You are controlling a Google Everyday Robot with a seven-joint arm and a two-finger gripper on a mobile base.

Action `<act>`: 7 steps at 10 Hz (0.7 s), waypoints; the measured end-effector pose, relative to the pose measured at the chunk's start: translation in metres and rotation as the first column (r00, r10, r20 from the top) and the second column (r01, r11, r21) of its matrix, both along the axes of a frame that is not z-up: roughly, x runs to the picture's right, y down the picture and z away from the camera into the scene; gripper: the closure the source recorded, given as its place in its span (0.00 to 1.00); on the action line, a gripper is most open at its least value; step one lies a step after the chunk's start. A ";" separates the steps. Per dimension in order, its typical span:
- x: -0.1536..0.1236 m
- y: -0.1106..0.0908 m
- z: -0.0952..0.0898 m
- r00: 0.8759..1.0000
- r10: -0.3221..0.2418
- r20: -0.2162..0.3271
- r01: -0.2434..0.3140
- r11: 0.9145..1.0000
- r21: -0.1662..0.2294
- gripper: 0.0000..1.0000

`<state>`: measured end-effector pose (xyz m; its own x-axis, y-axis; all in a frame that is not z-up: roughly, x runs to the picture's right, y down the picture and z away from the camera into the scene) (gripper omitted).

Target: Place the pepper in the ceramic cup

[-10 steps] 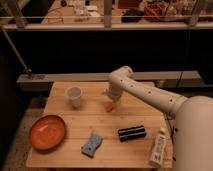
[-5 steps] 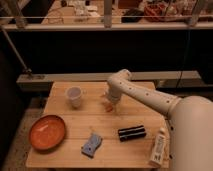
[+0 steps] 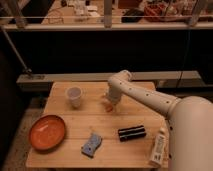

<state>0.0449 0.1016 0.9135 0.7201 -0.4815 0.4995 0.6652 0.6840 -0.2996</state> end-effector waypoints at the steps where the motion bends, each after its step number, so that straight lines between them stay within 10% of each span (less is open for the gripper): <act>1: -0.001 0.001 0.001 1.000 -0.002 0.003 0.002 1.000 -0.002 0.20; 7: 0.001 0.007 0.007 1.000 -0.001 0.014 0.001 1.000 -0.013 0.20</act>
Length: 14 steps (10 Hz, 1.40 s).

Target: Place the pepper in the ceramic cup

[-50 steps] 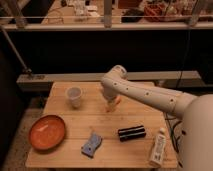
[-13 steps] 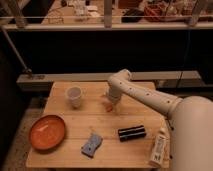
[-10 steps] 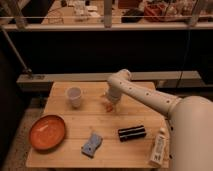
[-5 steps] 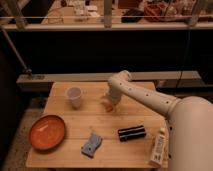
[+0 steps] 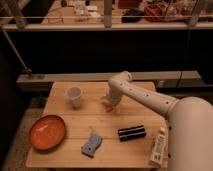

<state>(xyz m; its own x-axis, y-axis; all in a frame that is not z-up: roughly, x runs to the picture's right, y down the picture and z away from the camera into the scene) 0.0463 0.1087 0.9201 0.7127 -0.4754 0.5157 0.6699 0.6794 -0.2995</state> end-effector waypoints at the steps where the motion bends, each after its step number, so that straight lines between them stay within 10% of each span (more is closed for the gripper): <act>1: 0.001 0.001 0.001 1.000 0.001 0.002 -0.001 1.000 -0.002 0.22; 6: 0.004 0.006 0.003 1.000 0.005 0.010 -0.005 1.000 -0.013 0.21; 14: 0.011 0.011 0.002 1.000 0.020 0.015 -0.019 0.999 -0.027 0.90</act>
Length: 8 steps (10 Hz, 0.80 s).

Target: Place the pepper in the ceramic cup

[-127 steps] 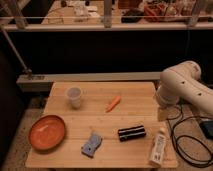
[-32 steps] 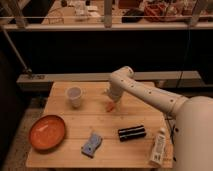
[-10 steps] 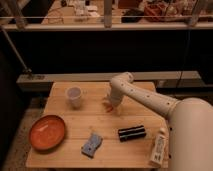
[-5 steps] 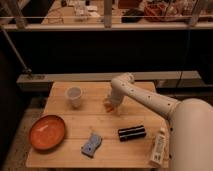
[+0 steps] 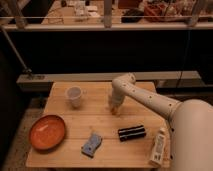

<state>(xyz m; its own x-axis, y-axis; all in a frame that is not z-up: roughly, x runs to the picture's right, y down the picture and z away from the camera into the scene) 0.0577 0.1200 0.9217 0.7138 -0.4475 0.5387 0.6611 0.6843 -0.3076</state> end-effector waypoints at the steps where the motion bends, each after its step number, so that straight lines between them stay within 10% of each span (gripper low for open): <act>1: 0.001 -0.001 0.000 1.000 -0.006 -0.002 0.006 1.000 0.004 0.97; 8: -0.006 -0.032 -0.042 0.999 -0.042 -0.007 0.042 0.998 0.036 1.00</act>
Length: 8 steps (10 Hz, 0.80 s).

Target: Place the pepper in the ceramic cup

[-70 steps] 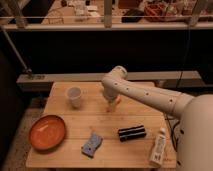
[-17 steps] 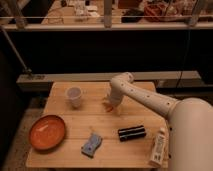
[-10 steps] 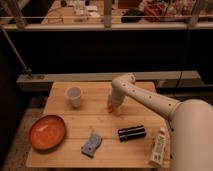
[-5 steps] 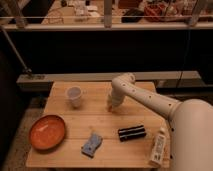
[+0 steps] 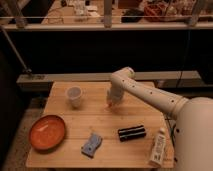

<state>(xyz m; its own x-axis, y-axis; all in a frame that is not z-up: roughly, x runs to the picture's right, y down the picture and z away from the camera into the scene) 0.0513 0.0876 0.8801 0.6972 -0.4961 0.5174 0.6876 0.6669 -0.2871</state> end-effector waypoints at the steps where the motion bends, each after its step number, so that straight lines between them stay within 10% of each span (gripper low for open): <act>1: -0.003 -0.005 -0.005 1.000 -0.002 0.005 0.002 1.000 0.007 1.00; 8: -0.038 -0.033 -0.033 0.998 -0.038 0.045 0.036 0.998 0.051 1.00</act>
<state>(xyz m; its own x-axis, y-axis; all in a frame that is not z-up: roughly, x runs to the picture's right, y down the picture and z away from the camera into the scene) 0.0135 0.0549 0.8470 0.6541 -0.5473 0.5220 0.7237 0.6536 -0.2215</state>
